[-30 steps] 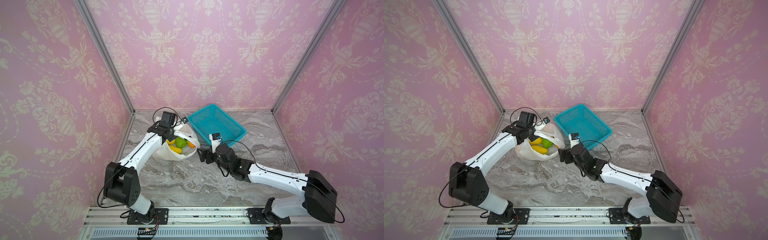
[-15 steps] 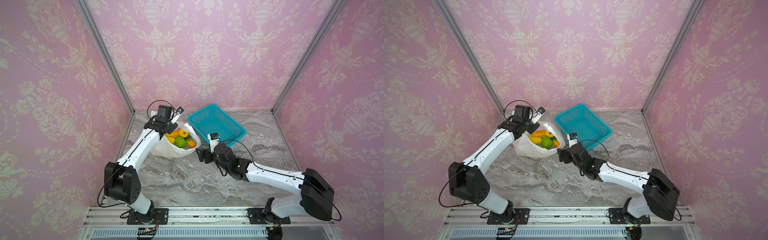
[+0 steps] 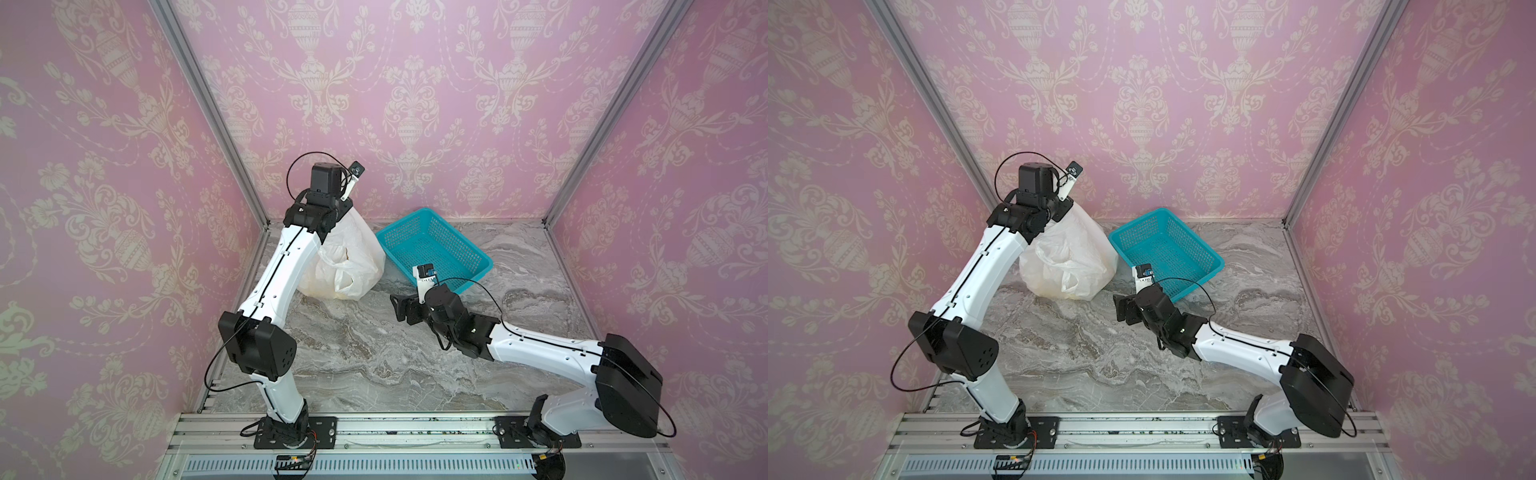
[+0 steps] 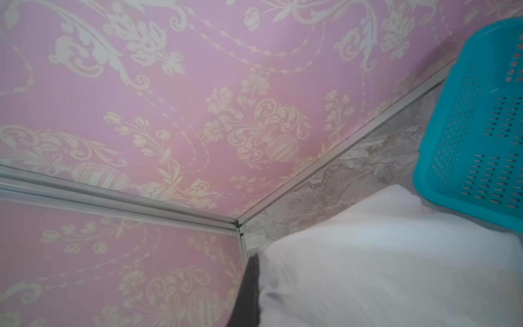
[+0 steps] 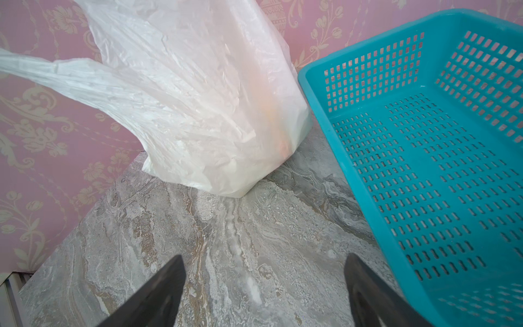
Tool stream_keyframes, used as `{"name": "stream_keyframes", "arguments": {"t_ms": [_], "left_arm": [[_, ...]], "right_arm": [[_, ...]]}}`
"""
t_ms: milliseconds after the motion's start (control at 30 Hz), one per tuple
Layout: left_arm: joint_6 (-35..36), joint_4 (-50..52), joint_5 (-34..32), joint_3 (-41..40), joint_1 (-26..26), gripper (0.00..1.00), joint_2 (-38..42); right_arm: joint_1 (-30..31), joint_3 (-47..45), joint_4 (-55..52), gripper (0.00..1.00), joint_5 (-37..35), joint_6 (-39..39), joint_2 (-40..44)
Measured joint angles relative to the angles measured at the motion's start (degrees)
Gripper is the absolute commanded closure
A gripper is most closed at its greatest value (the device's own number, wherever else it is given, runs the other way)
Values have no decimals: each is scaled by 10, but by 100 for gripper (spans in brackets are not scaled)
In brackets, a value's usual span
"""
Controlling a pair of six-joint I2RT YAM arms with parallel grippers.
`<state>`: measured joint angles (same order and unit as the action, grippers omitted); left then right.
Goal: Untie the knot of the plastic bag and take out the fruit
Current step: Open the plastic bag at the top-left of the table.
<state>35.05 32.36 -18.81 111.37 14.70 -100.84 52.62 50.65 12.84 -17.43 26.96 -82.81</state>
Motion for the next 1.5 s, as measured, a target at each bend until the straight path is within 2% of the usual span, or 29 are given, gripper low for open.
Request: {"name": "stream_keyframes", "arguments": {"t_ms": [167, 333, 467, 567, 633, 767, 900, 1000, 1267, 1400, 1500], "left_arm": [[0, -6, -28, -44, 15, 100, 29], [-20, -24, -38, -161, 33, 100, 94], [-69, -26, -12, -260, 39, 100, 163], [-104, -28, 24, -322, 39, 100, 220], [-120, -34, 59, -362, 39, 100, 259], [-141, -70, 128, -440, 39, 100, 311], [-153, -82, 167, -453, 39, 100, 301], [-156, -92, 187, -458, 39, 100, 295], [-157, -105, 209, -464, 39, 100, 289], [-157, -107, 210, -465, 39, 100, 289], [-157, -111, 211, -466, 39, 100, 290]], "right_arm": [[0, 11, 2, 12, 6, 0, -22], [0, 18, 6, 10, 30, -1, -42], [3, 27, 15, 11, 47, -16, -60], [12, 33, 24, 19, 54, -33, -73], [23, 34, 33, 32, 57, -50, -78], [52, 37, 50, 42, 61, -85, -85], [97, 30, 91, 42, 45, -129, -80], [126, -10, 141, 39, 36, -158, -53], [157, -78, 263, 34, 26, -211, -15], [181, -74, 299, 43, 17, -226, -34], [181, -23, 285, 58, -19, -227, -89]]}}
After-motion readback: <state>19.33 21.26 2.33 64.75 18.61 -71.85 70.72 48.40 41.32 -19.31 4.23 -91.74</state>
